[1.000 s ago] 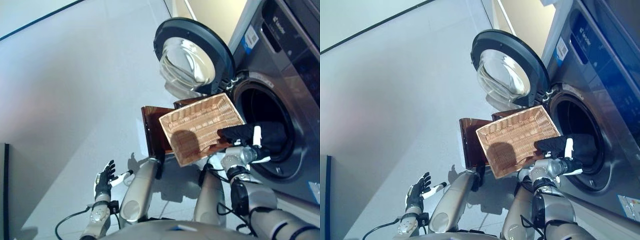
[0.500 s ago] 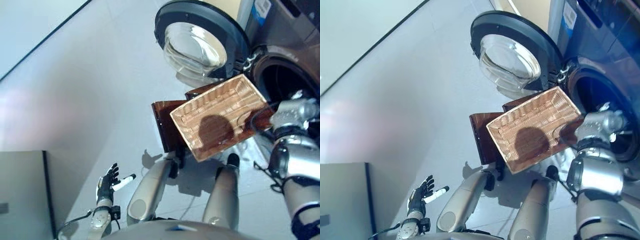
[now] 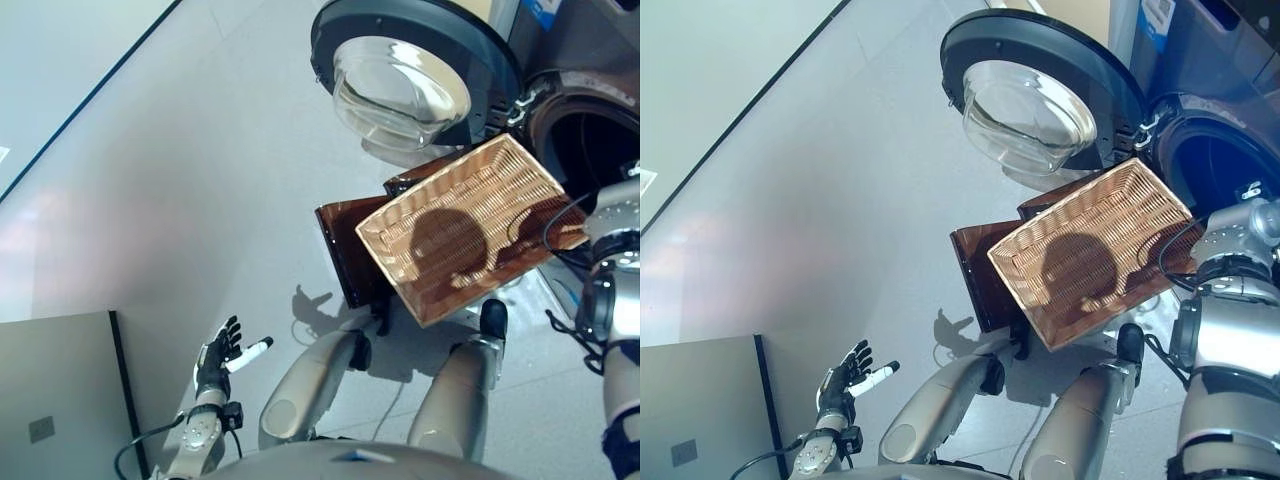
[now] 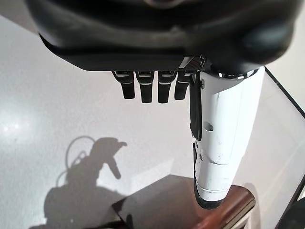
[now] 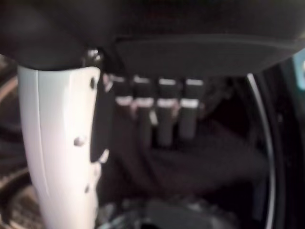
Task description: Pick up the clothes and place them into the washing machine
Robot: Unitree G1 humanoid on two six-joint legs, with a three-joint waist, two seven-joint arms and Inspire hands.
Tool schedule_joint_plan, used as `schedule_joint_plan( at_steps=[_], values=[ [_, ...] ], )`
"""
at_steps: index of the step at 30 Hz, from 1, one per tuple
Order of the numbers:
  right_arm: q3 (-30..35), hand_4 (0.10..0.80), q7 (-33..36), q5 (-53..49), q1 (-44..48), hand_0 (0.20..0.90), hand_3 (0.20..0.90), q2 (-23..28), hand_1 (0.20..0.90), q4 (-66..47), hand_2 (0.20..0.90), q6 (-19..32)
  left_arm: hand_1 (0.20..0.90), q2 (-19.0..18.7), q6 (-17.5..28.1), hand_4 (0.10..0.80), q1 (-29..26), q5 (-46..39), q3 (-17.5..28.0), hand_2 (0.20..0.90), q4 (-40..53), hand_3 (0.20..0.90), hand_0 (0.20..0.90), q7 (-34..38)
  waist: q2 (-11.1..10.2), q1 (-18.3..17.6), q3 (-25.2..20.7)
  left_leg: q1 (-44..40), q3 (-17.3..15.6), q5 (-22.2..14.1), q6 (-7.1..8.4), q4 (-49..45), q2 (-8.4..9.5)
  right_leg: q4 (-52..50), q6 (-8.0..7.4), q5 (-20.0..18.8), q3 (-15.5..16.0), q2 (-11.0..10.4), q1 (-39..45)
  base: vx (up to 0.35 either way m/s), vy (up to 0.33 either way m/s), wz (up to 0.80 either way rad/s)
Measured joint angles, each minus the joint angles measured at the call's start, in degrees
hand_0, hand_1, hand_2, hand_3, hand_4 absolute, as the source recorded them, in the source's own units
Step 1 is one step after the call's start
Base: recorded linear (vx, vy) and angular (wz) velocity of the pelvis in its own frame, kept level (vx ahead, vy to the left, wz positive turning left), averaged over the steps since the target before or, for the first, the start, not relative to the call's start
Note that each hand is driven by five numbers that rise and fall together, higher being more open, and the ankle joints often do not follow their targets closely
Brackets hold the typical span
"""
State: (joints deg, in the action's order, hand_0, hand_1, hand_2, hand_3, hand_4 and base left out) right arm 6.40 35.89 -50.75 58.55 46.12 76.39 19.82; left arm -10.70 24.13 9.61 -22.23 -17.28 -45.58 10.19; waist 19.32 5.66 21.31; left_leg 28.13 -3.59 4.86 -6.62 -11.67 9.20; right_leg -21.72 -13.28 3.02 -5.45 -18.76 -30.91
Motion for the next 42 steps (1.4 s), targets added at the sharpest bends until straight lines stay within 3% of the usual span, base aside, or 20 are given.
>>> schedule_joint_plan(
  at_steps=[6,10,15,20,24,26,30,37,42],
  values=[
    [2.72,0.8,-3.16,3.74,-5.18,0.9,0.9,-3.05,0.9,0.15,0.9,-0.18,0.9,0.86,-1.21,0.8,-0.28,0.27,0.03,0.9,-2.56,0.9,0.9,0.14,0.36,0.23,-0.05,-3.7,2.47,1.0,1.34,2.03,-1.41,0.04,0.72,0.5,2.88,1.19,3.93,-0.008,-0.056,0.11],
    [3.09,0.8,-3.54,5.23,-10.67,0.9,0.9,-9.64,0.9,-3.0,0.9,0.53,0.9,1.33,-1.31,0.8,-0.1,0.34,-0.02,0.9,-2.53,0.9,0.9,0.15,-0.6,0.08,-0.41,-4.94,4.51,1.58,2.2,2.79,-2.55,-0.98,1.91,1.47,4.91,2.31,5.39,-0.022,-0.072,0.15],
    [3.0,0.8,-5.99,5.17,-19.34,0.9,0.9,-22.79,0.9,-5.76,0.9,1.57,0.9,1.19,-1.45,0.8,-0.45,1.56,0.58,0.9,-2.86,0.9,0.9,0.1,-4.2,0.41,-1.34,-5.1,7.63,2.26,4.15,2.55,-3.61,-4.91,3.96,4.42,8.18,3.31,5.55,-0.05,-0.053,0.27],
    [0.52,0.8,-6.96,4.41,-21.03,0.9,0.9,-29.76,0.9,-5.65,0.9,1.71,0.9,0.84,-1.53,0.8,-0.96,2.61,1.04,0.9,-3.97,0.9,0.9,0.66,-4.8,2.28,-1.08,-3.6,9.66,1.48,5.02,0.36,-4.36,-8.16,5.68,6.23,10.56,3.65,5.16,-0.061,-0.053,0.24],
    [-1.48,0.8,-7.32,3.49,-21.36,0.9,0.9,-31.37,0.9,-6.03,0.9,1.86,0.9,0.52,-1.93,0.8,-1.63,3.88,1.52,0.9,-3.95,0.9,0.9,1.4,-5.54,3.3,-0.73,-2.49,11.41,0.54,6.09,0.14,-4.29,-8.94,6.67,6.95,13.14,3.4,5.42,-0.011,-0.046,0.42],
    [-2.11,0.8,-7.45,3.47,-21.78,0.9,0.9,-31.63,0.9,-6.0,0.9,1.85,0.9,0.53,-2.84,0.8,-1.77,4.47,1.48,0.9,-3.99,0.9,0.9,1.39,-6.08,4.67,-0.48,-2.35,11.93,0.48,6.06,-1.18,-4.34,-9.31,6.32,7.46,14.24,3.41,6.38,0.061,-0.02,0.2],
    [-3.54,0.8,-9.42,3.58,-23.89,0.9,0.9,-33.5,0.9,-8.35,0.9,1.76,0.9,0.06,-3.77,0.8,-2.16,4.76,4.35,0.9,-5.06,0.9,0.9,1.54,-9.47,4.87,-1.23,-3.67,12.38,0.49,6.02,-0.81,-4.41,-7.85,6.57,7.52,14.21,3.65,8.38,0.124,-0.029,0.07],
    [-5.8,0.8,-14.16,9.51,-38.32,0.9,0.9,-36.59,0.9,-10.48,0.9,-0.72,0.9,-1.71,-4.4,0.8,-2.68,6.08,8.89,0.9,-12.19,0.9,0.9,1.81,-18.67,4.31,-8.8,-11.28,12.73,-0.16,5.03,2.66,-4.97,0.61,5.51,7.04,15.9,4.51,18.39,0.151,-0.069,0.0],
    [-5.92,0.8,-17.27,19.67,-48.91,0.9,0.9,-36.13,0.9,-9.1,0.9,-4.07,0.9,-1.48,-6.49,0.8,-3.06,9.24,9.67,0.9,-20.13,0.9,0.9,0.41,-21.77,2.74,-13.86,-17.73,11.82,-0.63,4.78,6.29,-5.49,9.09,4.39,4.92,16.81,5.55,26.89,0.091,-0.05,-0.06]
  ],
)
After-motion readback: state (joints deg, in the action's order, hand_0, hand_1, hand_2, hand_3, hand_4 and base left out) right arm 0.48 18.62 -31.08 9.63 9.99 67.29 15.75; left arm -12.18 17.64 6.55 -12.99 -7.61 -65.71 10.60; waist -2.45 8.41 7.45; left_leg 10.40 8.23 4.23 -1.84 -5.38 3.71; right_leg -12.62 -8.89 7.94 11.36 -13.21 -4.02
